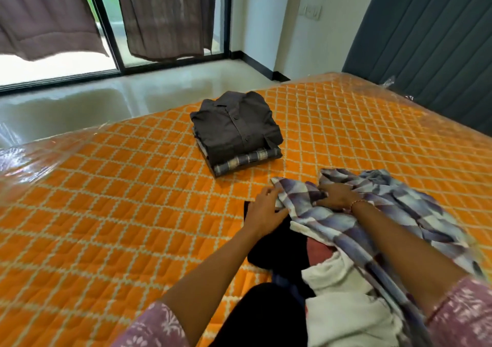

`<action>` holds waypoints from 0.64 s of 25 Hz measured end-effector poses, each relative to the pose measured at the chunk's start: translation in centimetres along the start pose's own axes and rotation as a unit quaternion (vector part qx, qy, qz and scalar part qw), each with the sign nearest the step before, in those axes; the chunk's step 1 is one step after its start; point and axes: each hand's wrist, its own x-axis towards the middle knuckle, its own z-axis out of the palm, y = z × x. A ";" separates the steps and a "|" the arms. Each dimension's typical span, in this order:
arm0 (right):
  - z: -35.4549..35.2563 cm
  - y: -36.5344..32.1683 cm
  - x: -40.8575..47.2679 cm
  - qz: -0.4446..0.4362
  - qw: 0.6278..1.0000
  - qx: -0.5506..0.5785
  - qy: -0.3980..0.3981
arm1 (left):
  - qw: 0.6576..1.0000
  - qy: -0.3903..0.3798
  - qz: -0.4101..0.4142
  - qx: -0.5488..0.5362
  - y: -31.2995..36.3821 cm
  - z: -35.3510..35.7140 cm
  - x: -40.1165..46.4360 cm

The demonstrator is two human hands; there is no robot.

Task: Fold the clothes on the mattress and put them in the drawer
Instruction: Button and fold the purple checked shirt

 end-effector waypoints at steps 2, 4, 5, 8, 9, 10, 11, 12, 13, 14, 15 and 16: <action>0.6 -1.1 0.2 -0.001 0.995 0.051 0.090 | 1.000 -0.018 -0.010 -0.015 -0.2 0.9 -0.4; 0.1 -3.6 0.1 -0.018 0.969 0.129 0.211 | 0.998 -0.008 -0.020 -0.060 -0.3 0.8 -0.5; -0.4 -5.5 -0.3 -0.048 0.950 0.163 0.261 | 0.995 0.008 -0.031 -0.094 -0.1 0.5 -0.4; -1.7 -11.6 -2.8 -0.189 0.893 0.288 0.290 | 0.963 0.096 -0.061 -0.246 1.3 -0.4 1.0; -1.9 -12.9 -3.8 -0.216 0.881 0.313 0.283 | 0.936 0.121 -0.080 -0.321 2.2 -0.5 1.0; -1.9 -13.7 -4.6 -0.230 0.874 0.327 0.275 | 0.893 0.131 -0.110 -0.417 3.2 -0.5 0.9; -1.8 -14.0 -5.6 -0.236 0.871 0.342 0.262 | 0.843 0.131 -0.142 -0.502 4.2 -0.5 0.7; -2.0 -13.9 -6.5 -0.241 0.872 0.348 0.247 | 0.796 0.122 -0.169 -0.568 4.7 -0.6 0.4; -2.3 -13.3 -7.4 -0.242 0.881 0.325 0.247 | 0.769 0.120 -0.177 -0.603 5.0 -1.0 0.1; -2.7 -12.3 -8.4 -0.246 0.902 0.263 0.238 | 0.758 0.122 -0.177 -0.616 5.0 -1.8 -0.1; -3.0 -10.8 -9.2 -0.239 0.928 0.189 0.213 | 0.753 0.129 -0.170 -0.623 4.7 -3.1 -0.4; -3.0 -9.0 -10.1 -0.218 0.954 0.126 0.165 | 0.742 0.137 -0.163 -0.635 3.7 -4.5 -0.5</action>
